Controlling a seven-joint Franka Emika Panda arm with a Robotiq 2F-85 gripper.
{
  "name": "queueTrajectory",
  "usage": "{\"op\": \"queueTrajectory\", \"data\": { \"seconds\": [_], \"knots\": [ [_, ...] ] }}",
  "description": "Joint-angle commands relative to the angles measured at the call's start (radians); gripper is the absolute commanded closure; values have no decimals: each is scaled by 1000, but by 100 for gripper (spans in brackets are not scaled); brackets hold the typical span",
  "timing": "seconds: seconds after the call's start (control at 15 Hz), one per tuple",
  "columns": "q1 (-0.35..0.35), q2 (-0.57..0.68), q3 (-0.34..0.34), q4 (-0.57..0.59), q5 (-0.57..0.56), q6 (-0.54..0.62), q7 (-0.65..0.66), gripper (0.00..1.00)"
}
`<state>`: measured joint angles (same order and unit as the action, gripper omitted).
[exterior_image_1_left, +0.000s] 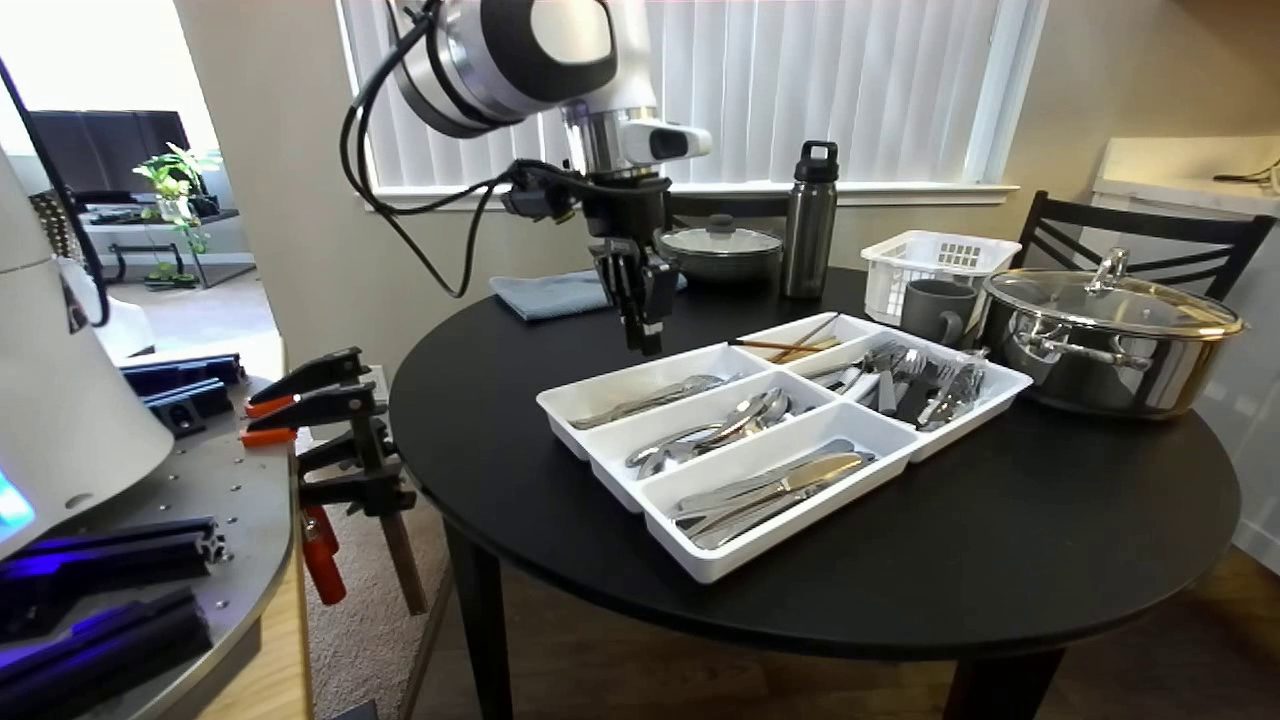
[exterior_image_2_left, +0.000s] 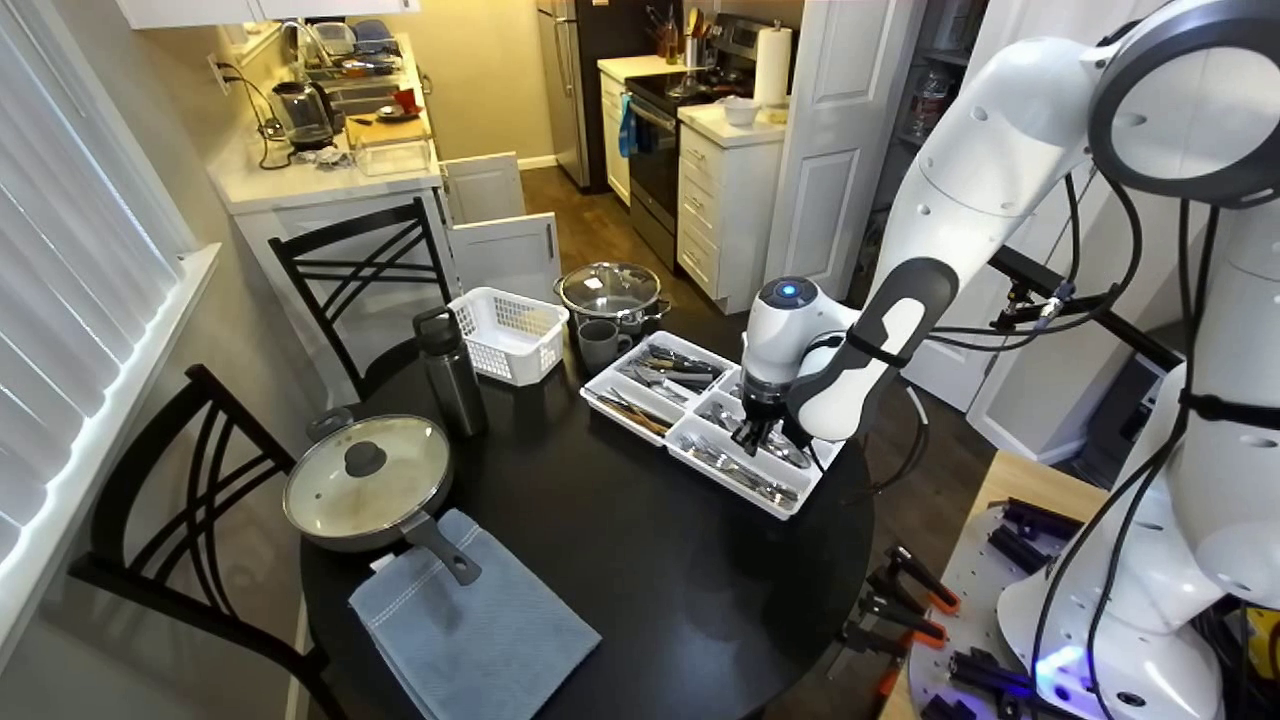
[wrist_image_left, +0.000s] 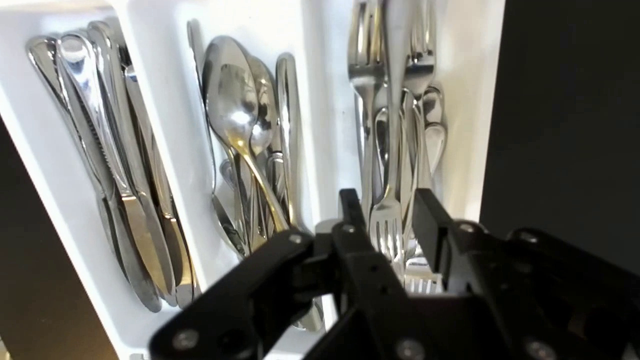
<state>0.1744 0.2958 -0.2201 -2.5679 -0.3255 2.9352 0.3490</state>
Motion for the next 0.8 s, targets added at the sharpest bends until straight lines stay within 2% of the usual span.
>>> {"op": "queueTrajectory", "data": {
  "seconds": [0.0,0.33,0.4,0.47,0.53,0.67,0.73],
  "knots": [
    [63,-7,-45,-4,-5,45,45,37],
    [120,-41,-87,0,-14,61,43,5],
    [113,-52,-77,-2,-5,50,24,1],
    [120,-58,-85,-2,-16,44,21,0],
    [103,-22,-65,21,4,42,11,12],
    [107,-31,-69,20,0,44,16,0],
    [107,-32,-69,20,0,44,16,0]
  ]
}}
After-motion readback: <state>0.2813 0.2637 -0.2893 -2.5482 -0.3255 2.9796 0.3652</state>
